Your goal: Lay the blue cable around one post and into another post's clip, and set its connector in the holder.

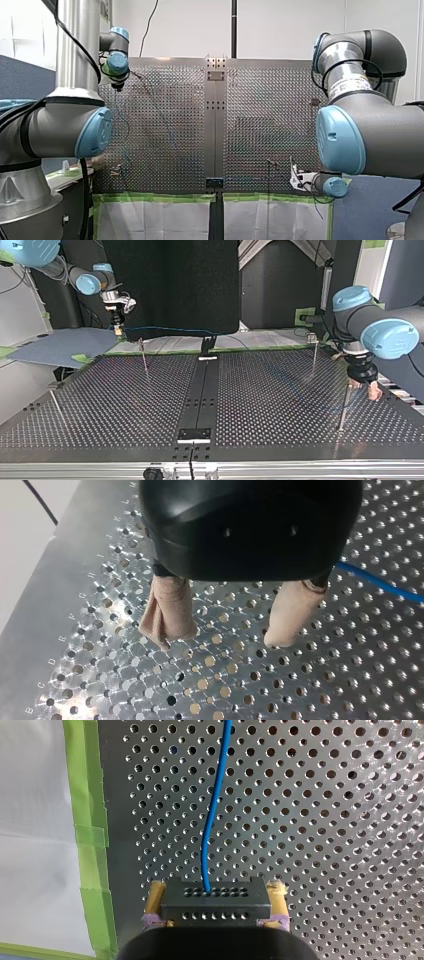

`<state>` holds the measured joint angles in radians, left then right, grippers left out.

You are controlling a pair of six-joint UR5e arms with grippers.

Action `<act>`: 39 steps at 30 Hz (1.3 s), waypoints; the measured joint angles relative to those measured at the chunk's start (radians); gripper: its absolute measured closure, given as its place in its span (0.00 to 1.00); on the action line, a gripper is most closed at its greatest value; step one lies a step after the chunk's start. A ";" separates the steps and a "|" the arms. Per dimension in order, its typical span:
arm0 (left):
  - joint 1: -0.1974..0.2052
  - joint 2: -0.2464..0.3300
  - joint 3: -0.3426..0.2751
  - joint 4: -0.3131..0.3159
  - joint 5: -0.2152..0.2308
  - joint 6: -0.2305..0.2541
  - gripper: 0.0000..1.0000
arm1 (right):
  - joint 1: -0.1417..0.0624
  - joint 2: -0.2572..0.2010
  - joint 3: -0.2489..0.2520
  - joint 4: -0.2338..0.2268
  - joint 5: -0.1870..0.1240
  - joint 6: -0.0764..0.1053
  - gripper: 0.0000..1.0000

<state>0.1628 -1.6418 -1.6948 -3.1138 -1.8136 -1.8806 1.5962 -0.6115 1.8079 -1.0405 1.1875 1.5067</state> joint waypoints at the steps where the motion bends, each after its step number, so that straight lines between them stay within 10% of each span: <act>1: 0.001 0.000 0.000 0.006 0.009 -0.010 0.00 | 0.000 0.000 0.000 0.000 0.000 0.000 1.00; 13: 0.015 0.001 -0.024 0.056 0.093 -0.106 0.00 | 0.000 0.000 0.000 -0.001 0.001 0.000 1.00; 39: 0.031 0.003 -0.044 0.067 0.073 -0.336 0.00 | 0.000 0.000 0.000 -0.001 0.002 0.000 1.00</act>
<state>0.1936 -1.6384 -1.7388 -3.0464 -1.7410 -2.2170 1.5963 -0.6115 1.8079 -1.0419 1.1892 1.5067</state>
